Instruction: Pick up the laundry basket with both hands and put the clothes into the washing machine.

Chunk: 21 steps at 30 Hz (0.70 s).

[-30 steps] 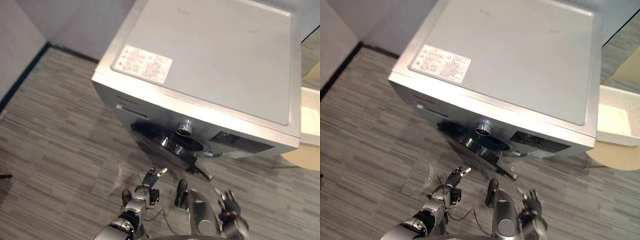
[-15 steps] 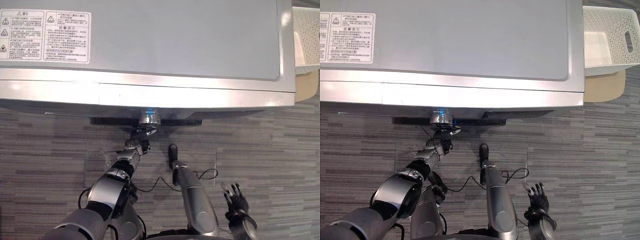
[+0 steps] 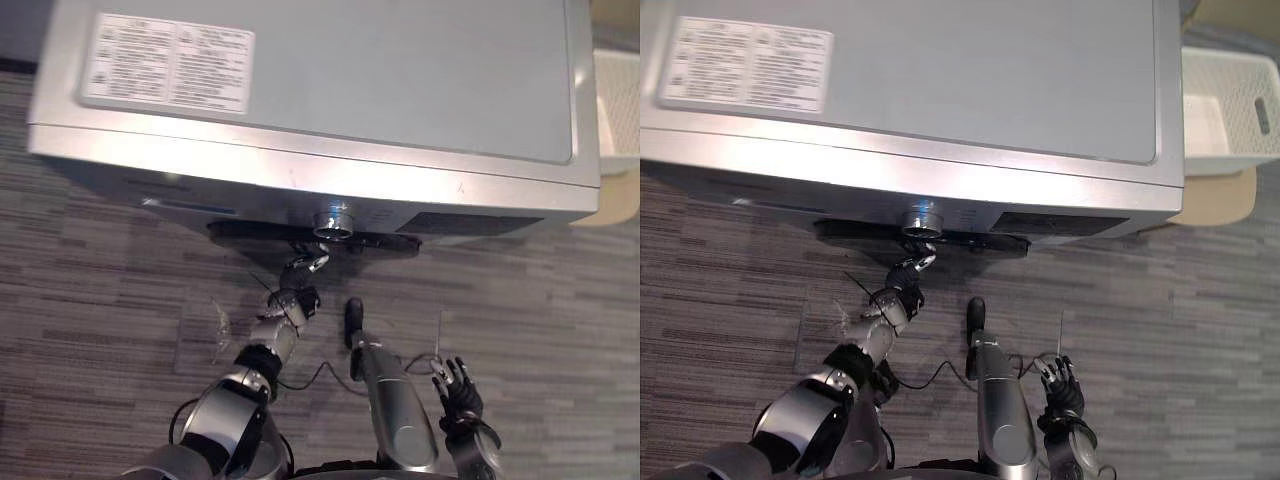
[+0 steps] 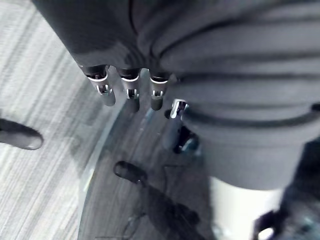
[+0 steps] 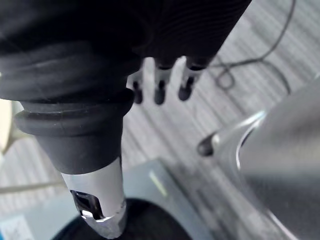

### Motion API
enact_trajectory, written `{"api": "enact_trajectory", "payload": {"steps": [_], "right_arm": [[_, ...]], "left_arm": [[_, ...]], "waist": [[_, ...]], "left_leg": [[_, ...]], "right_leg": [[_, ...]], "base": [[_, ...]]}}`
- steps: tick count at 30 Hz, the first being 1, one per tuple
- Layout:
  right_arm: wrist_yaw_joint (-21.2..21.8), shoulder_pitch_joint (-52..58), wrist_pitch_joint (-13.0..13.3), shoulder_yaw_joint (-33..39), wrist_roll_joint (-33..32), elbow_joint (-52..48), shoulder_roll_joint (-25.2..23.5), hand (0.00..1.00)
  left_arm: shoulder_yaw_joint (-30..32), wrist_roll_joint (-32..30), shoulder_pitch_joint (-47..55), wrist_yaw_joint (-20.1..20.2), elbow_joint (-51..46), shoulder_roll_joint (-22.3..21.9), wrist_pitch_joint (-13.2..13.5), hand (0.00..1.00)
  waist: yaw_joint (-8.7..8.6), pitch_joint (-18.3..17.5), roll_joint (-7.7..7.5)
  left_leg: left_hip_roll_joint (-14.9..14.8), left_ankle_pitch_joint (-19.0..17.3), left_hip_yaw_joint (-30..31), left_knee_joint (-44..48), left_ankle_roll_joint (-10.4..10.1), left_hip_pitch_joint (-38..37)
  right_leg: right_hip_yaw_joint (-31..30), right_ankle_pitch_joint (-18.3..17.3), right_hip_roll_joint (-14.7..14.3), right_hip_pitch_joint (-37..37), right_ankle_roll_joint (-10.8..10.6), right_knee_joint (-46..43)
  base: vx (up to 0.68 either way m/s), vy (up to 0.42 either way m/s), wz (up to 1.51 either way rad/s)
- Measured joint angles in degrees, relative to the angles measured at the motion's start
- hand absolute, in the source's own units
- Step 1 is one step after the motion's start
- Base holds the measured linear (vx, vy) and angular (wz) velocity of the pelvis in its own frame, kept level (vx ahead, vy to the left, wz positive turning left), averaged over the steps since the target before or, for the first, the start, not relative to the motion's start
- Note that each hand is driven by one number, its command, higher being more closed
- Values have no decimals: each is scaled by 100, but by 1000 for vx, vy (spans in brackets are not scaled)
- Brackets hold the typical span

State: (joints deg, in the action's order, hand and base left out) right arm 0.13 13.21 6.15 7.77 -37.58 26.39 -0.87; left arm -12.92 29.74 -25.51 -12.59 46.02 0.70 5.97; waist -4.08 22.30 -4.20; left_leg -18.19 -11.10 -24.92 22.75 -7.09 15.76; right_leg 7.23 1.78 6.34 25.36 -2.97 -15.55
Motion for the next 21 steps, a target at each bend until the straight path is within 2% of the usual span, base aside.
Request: {"api": "enact_trajectory", "payload": {"steps": [2, 3, 4, 5, 7, 8, 9, 10, 11, 13, 14, 16, 18, 19, 21], "right_arm": [[9, 13, 4, 47, 128, 413, 11, 0], [8, 20, 8, 109, 209, 740, 17, 0], [6, 20, 9, 201, 232, 912, 20, 0], [5, -51, 25, 396, 250, 1312, 88, 0], [-17, -277, 4, 614, 342, 2010, 198, 0], [-30, -361, -13, 788, 433, 2359, 248, 0], [-36, -401, -29, 847, 449, 2526, 265, 0], [-34, -451, -50, 942, 521, 2731, 317, 0], [-23, -448, -56, 957, 653, 2901, 332, 0], [-27, -486, -101, 976, 707, 3045, 350, 0], [-37, -547, -120, 1049, 858, 3192, 349, 0], [-36, -649, -153, 1149, 1021, 3350, 369, 0], [-33, -846, -181, 1191, 1335, 3499, 385, 0], [-32, -881, -191, 1191, 1378, 3547, 394, 0], [-25, -1153, -243, 1186, 1635, 3743, 485, 0]], "left_arm": [[41, -328, 855, 240, -208, -103, 407, 0], [211, -413, 1356, 358, -139, -226, 471, 0], [309, -524, 1586, 391, -20, -283, 465, 0], [519, -741, 1991, 438, 337, -331, 442, 0], [937, -1124, 2493, 525, 984, -263, 353, 0], [1405, -1448, 2706, 550, 1130, -190, 313, 0], [1633, -1546, 2749, 599, 1212, -118, 304, 0], [2233, -1725, 2876, 657, 1364, -22, 252, 0], [2762, -1939, 3043, 675, 1508, 71, 160, 0], [3232, -2172, 3290, 673, 1565, 240, 49, 0], [3736, -2242, 3494, 662, 1633, 366, -16, 0], [4231, -2139, 3603, 671, 1705, 368, -107, 0], [4489, -1912, 3678, 714, 1700, 334, -125, 0], [4496, -1889, 3672, 725, 1697, 322, -126, 0], [4450, -1444, 3626, 763, 1622, 150, -92, 0]], "waist": [[62, -329, 125], [162, -592, 239], [193, -733, 283], [228, -948, 400], [245, -1099, 555], [213, -1169, 657], [263, -1205, 686], [336, -1225, 715], [335, -1320, 726], [347, -1437, 684], [403, -1551, 640], [534, -1611, 594], [630, -1644, 555], [643, -1656, 539], [665, -1705, 504]], "left_leg": [[216, 134, 212, -373, 49, -278], [315, 200, 281, -586, 62, -478], [373, 263, 311, -707, 52, -567], [525, 383, 452, -954, 43, -729], [691, 520, 654, -1283, 55, -1013], [763, 630, 852, -1443, 75, -1070], [793, 674, 902, -1514, 69, -1123], [832, 727, 973, -1634, 70, -1257], [845, 763, 1123, -1700, 65, -1301], [854, 818, 1302, -1788, 36, -1320], [883, 916, 1494, -1923, 39, -1361], [923, 967, 1671, -2023, 29, -1468], [999, 974, 2021, -1994, 34, -1465], [1025, 974, 2120, -1973, 34, -1464], [1220, 1034, 2653, -1956, 107, -1398]], "right_leg": [[249, -163, 190, -381, -28, -16], [382, -259, 291, -587, -56, -23], [425, -305, 342, -665, -78, -24], [569, -377, 451, -861, -147, -4], [764, -439, 547, -1201, -225, 98], [976, -428, 598, -1422, -245, 205], [1027, -412, 606, -1496, -257, 273], [1146, -378, 597, -1702, -271, 406], [1323, -356, 586, -1897, -290, 547], [1525, -344, 569, -2068, -301, 685], [1749, -335, 563, -2231, -316, 814], [1928, -328, 568, -2427, -327, 909], [2277, -321, 601, -2734, -346, 1015], [2372, -323, 612, -2812, -354, 1045], [2896, -341, 738, -3118, -430, 1089]], "base": [[-7, 15, 84], [28, 15, 77], [78, 24, 75], [72, 25, 63], [60, 33, 80], [30, 34, 75], [29, 44, 60], [43, 32, 45], [60, 17, 56], [66, -11, 62], [66, -17, 58], [87, -11, 57], [64, 3, 74], [37, 14, 94], [24, 38, 112]]}}
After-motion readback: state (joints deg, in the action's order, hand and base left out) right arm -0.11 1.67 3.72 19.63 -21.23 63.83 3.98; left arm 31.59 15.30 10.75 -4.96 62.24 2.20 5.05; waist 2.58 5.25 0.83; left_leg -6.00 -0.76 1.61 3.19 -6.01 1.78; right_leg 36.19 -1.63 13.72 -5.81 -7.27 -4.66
